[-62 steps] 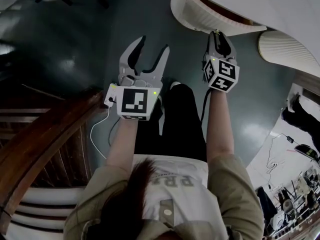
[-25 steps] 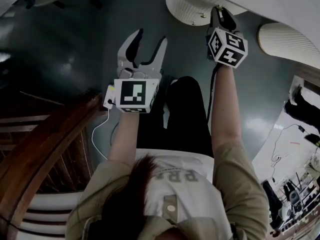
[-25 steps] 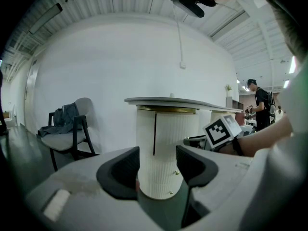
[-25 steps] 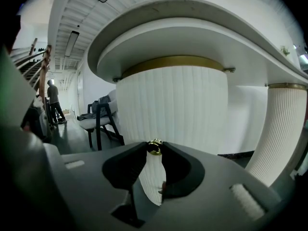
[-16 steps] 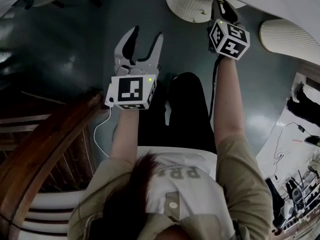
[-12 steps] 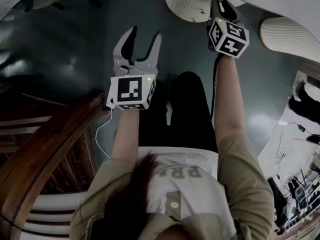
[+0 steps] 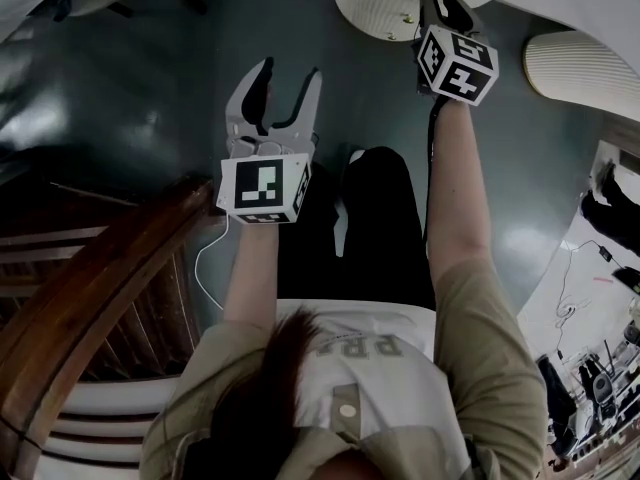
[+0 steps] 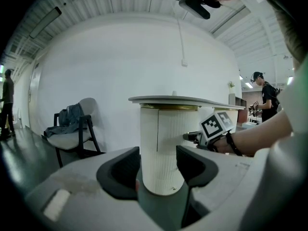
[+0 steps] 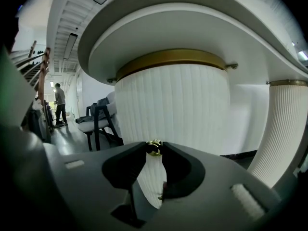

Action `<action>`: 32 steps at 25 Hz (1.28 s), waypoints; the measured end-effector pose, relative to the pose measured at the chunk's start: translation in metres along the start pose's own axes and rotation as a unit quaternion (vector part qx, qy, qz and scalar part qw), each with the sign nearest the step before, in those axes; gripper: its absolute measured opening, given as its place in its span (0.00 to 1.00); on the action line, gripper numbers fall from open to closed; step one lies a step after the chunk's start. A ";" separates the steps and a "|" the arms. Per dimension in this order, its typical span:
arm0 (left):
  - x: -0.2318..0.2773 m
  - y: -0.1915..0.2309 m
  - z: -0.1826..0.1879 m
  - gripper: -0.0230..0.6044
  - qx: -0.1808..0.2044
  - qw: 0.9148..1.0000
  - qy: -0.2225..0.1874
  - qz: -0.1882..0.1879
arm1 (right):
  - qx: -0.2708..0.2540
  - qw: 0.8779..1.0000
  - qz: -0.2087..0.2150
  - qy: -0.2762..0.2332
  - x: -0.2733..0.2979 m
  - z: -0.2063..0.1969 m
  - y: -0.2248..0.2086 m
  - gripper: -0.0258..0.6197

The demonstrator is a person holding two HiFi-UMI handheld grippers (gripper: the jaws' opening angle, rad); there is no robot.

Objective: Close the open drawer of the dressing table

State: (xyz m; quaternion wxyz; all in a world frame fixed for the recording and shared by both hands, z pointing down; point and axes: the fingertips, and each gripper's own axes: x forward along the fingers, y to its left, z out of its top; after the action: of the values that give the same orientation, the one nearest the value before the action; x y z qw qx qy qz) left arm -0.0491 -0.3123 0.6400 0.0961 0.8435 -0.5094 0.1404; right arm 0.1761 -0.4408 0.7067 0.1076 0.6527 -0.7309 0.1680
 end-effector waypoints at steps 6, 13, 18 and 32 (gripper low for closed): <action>-0.010 0.005 0.024 0.44 -0.009 1.000 -0.006 0.008 | -0.016 1.000 -0.014 0.010 0.000 0.002 -0.001 0.23; -0.022 0.000 0.085 0.44 -0.029 0.999 -0.023 -0.003 | 0.018 0.999 -0.031 0.000 -0.040 0.033 -0.004 0.56; -0.042 -0.010 0.137 0.44 -0.027 0.999 -0.028 -0.028 | 0.008 0.999 -0.042 0.019 -0.087 0.061 -0.001 0.59; -0.110 -0.001 0.314 0.46 -0.001 0.994 -0.098 -0.057 | -0.068 0.994 -0.072 -0.047 -0.265 0.234 0.035 0.60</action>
State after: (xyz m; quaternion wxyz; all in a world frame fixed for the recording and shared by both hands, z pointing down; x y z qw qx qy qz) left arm -0.0530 -0.3161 0.3078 0.0542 0.8808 -0.4676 0.0508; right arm 0.1893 -0.2844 0.3879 0.1290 0.7019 -0.6961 0.0783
